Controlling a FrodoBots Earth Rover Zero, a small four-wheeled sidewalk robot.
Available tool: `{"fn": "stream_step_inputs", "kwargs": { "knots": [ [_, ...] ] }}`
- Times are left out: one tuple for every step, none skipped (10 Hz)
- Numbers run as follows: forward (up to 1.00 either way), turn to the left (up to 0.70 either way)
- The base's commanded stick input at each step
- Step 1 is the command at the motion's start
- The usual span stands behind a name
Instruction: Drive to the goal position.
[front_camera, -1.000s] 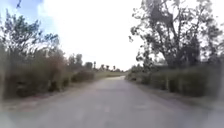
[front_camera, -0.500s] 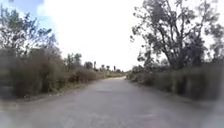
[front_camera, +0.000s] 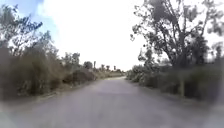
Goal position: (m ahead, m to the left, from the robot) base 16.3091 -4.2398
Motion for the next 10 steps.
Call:
{"fn": "stream_step_inputs", "kwargs": {
  "knots": [
    [0.85,0.00],
    [0.85,0.00],
    [0.85,0.00],
    [0.85,0.00],
    [0.85,0.00],
    [0.85,0.00],
    [0.85,0.00],
    [0.85,0.00],
    [0.85,0.00],
    [0.85,0.00]
  ]
}}
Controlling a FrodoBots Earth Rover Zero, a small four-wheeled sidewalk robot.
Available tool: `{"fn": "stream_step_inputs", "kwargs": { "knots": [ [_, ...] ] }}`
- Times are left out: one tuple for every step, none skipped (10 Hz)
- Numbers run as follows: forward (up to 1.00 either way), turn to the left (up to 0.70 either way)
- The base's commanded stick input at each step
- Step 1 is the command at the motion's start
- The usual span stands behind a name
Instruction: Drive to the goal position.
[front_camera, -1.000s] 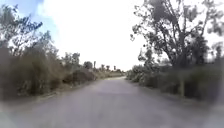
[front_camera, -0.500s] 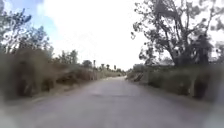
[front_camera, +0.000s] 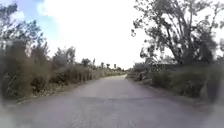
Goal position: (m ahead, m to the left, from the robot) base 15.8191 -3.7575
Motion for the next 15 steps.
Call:
{"fn": "stream_step_inputs", "kwargs": {
  "knots": [
    [0.85,0.00],
    [0.85,0.00],
    [0.85,0.00],
    [0.85,0.00],
    [0.85,0.00],
    [0.85,0.00],
    [0.85,0.00],
    [0.85,0.00],
    [0.85,0.00],
    [0.85,0.00],
    [0.85,0.00],
    [0.85,0.00],
    [0.85,0.00],
    [0.85,0.00],
    [0.85,0.00]
  ]
}}
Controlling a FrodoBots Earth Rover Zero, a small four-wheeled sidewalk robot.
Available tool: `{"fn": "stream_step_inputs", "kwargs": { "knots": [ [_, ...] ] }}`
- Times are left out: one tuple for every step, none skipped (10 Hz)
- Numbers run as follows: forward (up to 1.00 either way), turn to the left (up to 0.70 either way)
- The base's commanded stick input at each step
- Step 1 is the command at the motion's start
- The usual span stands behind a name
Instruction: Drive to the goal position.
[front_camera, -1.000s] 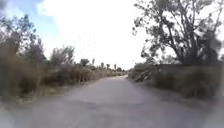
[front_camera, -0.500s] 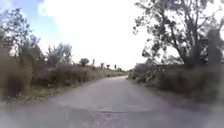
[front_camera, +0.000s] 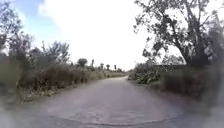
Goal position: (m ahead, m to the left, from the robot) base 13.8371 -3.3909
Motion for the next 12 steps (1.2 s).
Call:
{"fn": "stream_step_inputs", "kwargs": {
  "knots": [
    [0.85,0.00],
    [0.85,0.00],
    [0.85,0.00],
    [0.85,0.00],
    [0.85,0.00],
    [0.85,0.00],
    [0.85,0.00],
    [0.85,0.00],
    [0.85,0.00],
    [0.85,0.00],
    [0.85,0.00],
    [0.85,0.00]
  ]
}}
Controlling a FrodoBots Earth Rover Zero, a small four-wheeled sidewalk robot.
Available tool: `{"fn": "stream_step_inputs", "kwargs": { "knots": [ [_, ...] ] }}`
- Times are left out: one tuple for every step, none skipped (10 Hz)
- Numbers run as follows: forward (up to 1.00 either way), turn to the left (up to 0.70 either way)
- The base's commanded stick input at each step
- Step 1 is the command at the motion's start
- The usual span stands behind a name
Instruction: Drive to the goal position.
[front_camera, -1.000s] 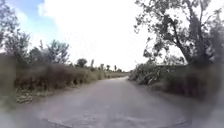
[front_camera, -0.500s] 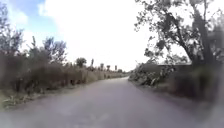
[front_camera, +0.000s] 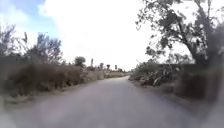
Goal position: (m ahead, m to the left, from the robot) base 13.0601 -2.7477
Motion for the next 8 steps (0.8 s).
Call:
{"fn": "stream_step_inputs", "kwargs": {
  "knots": [
    [0.85,0.00],
    [0.85,0.00],
    [0.85,0.00],
    [0.85,0.00],
    [0.85,0.00],
    [0.85,0.00],
    [0.85,0.00],
    [0.85,0.00]
  ]
}}
